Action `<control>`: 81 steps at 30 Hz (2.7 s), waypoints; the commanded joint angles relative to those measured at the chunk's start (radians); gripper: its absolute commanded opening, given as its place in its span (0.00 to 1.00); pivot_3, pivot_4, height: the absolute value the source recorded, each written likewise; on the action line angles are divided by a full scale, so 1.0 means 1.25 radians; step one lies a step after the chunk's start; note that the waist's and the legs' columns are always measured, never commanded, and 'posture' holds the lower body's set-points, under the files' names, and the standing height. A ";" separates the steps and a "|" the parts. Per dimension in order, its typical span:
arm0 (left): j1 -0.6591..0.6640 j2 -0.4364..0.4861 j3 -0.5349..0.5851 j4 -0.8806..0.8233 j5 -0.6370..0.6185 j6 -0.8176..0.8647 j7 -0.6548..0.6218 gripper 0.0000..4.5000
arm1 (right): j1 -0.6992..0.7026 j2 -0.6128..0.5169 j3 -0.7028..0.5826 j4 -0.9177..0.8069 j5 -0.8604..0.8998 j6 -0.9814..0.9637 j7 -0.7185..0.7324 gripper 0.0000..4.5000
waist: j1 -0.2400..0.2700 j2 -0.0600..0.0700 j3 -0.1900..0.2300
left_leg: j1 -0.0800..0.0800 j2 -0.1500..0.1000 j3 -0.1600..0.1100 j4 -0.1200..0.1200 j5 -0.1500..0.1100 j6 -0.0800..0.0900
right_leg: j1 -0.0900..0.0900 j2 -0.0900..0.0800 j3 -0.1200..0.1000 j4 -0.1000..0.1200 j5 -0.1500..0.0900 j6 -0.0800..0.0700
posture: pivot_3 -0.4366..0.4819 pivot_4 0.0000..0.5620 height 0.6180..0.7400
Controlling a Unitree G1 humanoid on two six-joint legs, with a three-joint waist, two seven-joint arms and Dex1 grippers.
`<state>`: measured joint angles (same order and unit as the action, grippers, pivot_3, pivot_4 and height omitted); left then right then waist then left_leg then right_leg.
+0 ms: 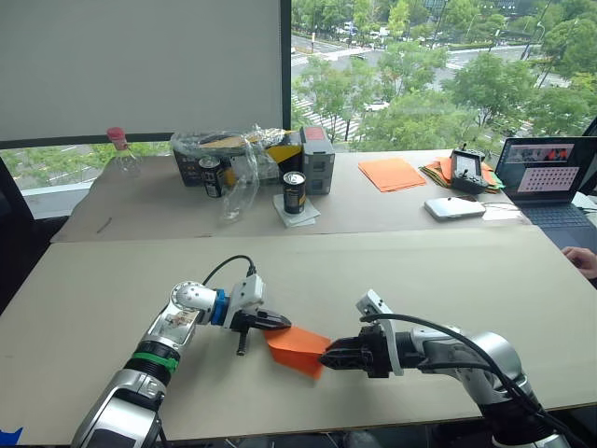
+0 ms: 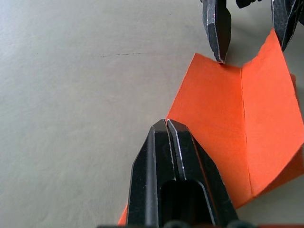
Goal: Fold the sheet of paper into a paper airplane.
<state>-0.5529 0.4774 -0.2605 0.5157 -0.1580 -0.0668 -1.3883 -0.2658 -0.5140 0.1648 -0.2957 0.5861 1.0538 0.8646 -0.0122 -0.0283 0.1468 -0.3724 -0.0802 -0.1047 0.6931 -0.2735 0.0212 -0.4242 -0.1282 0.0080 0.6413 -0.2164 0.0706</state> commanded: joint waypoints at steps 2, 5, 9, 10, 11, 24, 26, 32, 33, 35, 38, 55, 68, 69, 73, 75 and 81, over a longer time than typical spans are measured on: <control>0.005 0.003 -0.022 0.020 0.032 0.003 -0.008 0.00 | -0.006 -0.002 0.012 -0.019 -0.023 -0.096 0.009 0.50 | 0.000 0.000 0.000 | 0.000 0.000 0.000 0.000 0.000 0.000 | 0.000 0.000 0.000 0.000 0.000 0.000 | 0.48 0.27 0.63; 0.004 0.003 -0.023 0.022 0.032 0.003 -0.010 0.00 | -0.002 -0.008 0.024 -0.011 -0.034 -0.121 0.014 0.50 | 0.000 0.000 0.000 | 0.000 0.000 0.000 0.000 0.000 0.000 | 0.000 0.000 0.000 0.000 0.000 0.000 | 0.48 0.27 0.63; 0.005 0.005 -0.022 0.019 0.033 0.003 -0.010 0.00 | -0.001 -0.002 0.015 0.007 -0.012 -0.105 0.011 0.16 | 0.000 0.000 0.000 | 0.000 0.000 0.000 0.000 0.000 0.000 | 0.000 0.000 0.000 0.000 0.001 -0.001 | 0.48 0.27 0.63; 0.006 0.006 -0.022 0.018 0.033 0.003 -0.010 0.00 | -0.005 0.005 0.006 0.017 0.000 -0.091 0.006 0.08 | 0.000 0.000 0.000 | 0.000 0.000 0.000 0.000 0.000 0.000 | 0.000 0.000 0.000 0.000 0.001 -0.002 | 0.48 0.27 0.63; 0.006 0.007 -0.021 0.017 0.033 0.003 -0.009 0.00 | -0.009 0.009 0.000 0.025 0.009 -0.080 0.004 0.01 | 0.000 0.000 0.000 | 0.000 0.000 0.000 0.000 0.000 0.000 | 0.000 0.000 0.000 0.000 0.001 -0.002 | 0.48 0.27 0.63; 0.027 0.019 0.002 -0.021 0.012 0.035 -0.001 0.00 | -0.066 0.040 0.001 0.144 0.035 0.048 -0.045 0.00 | -0.002 0.000 0.000 | 0.001 0.001 0.000 0.000 0.000 0.000 | 0.001 0.000 0.000 -0.001 0.002 -0.002 | 0.48 0.27 0.63; 0.035 0.024 0.009 -0.037 0.005 0.046 0.000 0.00 | -0.073 0.036 0.011 0.156 0.025 0.048 -0.047 0.00 | -0.005 -0.001 0.000 | 0.001 0.001 0.000 0.000 0.000 0.000 | 0.001 0.001 0.000 -0.001 0.000 0.000 | 0.48 0.27 0.63; 0.052 0.031 0.020 -0.069 0.002 0.067 0.006 0.00 | -0.081 0.037 0.026 0.174 0.008 0.053 -0.061 0.00 | -0.004 -0.001 -0.001 | 0.002 0.004 0.000 0.000 0.000 0.000 | 0.001 0.003 0.000 -0.001 0.000 -0.001 | 0.48 0.27 0.63; 0.056 0.032 0.021 -0.073 0.002 0.068 0.007 0.00 | -0.088 0.041 0.026 0.169 0.007 0.068 -0.077 0.00 | -0.004 -0.001 -0.001 | 0.002 0.004 0.000 0.000 0.000 0.000 | 0.001 0.003 0.000 -0.001 0.000 -0.001 | 0.48 0.27 0.63; 0.062 0.035 0.023 -0.080 0.002 0.071 0.008 0.00 | -0.097 0.051 0.022 0.162 0.005 0.085 -0.105 0.00 | -0.005 -0.001 -0.001 | 0.002 0.004 0.000 0.000 0.000 0.000 | 0.001 0.004 0.000 -0.001 0.001 -0.001 | 0.48 0.27 0.63; 0.066 0.037 0.024 -0.087 0.002 0.074 0.009 0.00 | -0.103 0.063 0.003 0.159 0.005 0.093 -0.145 0.00 | -0.004 -0.001 -0.001 | 0.002 0.005 0.000 0.000 0.000 0.000 | 0.001 0.004 0.000 -0.001 0.001 -0.001 | 0.48 0.27 0.63; 0.065 0.023 0.026 -0.093 -0.002 0.082 0.018 0.00 | -0.020 0.061 -0.054 0.069 0.041 0.168 -0.235 0.00 | 0.013 -0.001 -0.001 | 0.000 0.004 0.000 -0.001 -0.001 0.001 | 0.001 0.004 -0.001 -0.007 0.004 -0.006 | 0.48 0.27 0.63; 0.073 0.020 0.119 -0.203 -0.139 0.227 0.042 0.00 | 0.009 0.076 -0.063 0.078 0.027 0.167 -0.276 0.00 | 0.015 -0.001 -0.001 | 0.000 0.005 0.000 -0.001 -0.001 0.001 | 0.002 0.004 -0.002 -0.009 0.003 -0.002 | 0.48 0.27 0.63; 0.076 0.023 0.127 -0.222 -0.152 0.245 0.044 0.00 | 0.010 0.075 -0.063 0.078 0.027 0.167 -0.276 0.00 | 0.015 -0.001 -0.001 | 0.000 0.005 0.000 -0.001 -0.001 0.001 | 0.002 0.004 -0.002 -0.009 0.003 -0.002 | 0.48 0.27 0.63; 0.089 0.042 0.142 -0.314 -0.189 0.304 0.051 0.00 | 0.012 0.072 -0.062 0.076 0.027 0.169 -0.276 0.00 | 0.016 -0.001 -0.001 | 0.000 0.005 0.000 -0.001 -0.001 0.001 | 0.002 0.004 -0.002 -0.010 0.003 -0.002 | 0.48 0.27 0.63; 0.106 0.053 0.126 -0.363 -0.184 0.314 0.052 0.00 | 0.013 0.072 -0.062 0.076 0.027 0.170 -0.276 0.00 | 0.016 -0.001 -0.001 | 0.000 0.005 0.000 -0.001 -0.001 0.001 | 0.002 0.004 -0.002 -0.010 0.003 -0.002 | 0.48 0.27 0.63; 0.158 0.062 0.044 -0.415 -0.124 0.275 0.062 0.00 | 0.013 0.077 -0.061 0.073 0.031 0.172 -0.278 0.00 | 0.019 -0.001 0.000 | 0.000 0.005 0.000 -0.001 -0.001 0.001 | 0.002 0.004 -0.002 -0.011 0.003 -0.002 | 0.48 0.27 0.63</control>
<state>-0.3510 0.5551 -0.1876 0.0183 -0.3363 0.3034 -1.3205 -0.2964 -0.4102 0.0756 -0.2663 0.6492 1.2302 0.5441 0.0111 -0.0297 0.1463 -0.3719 -0.0745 -0.1049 0.6916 -0.2753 0.0221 -0.4217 -0.1237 0.0059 0.6280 -0.2126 0.0680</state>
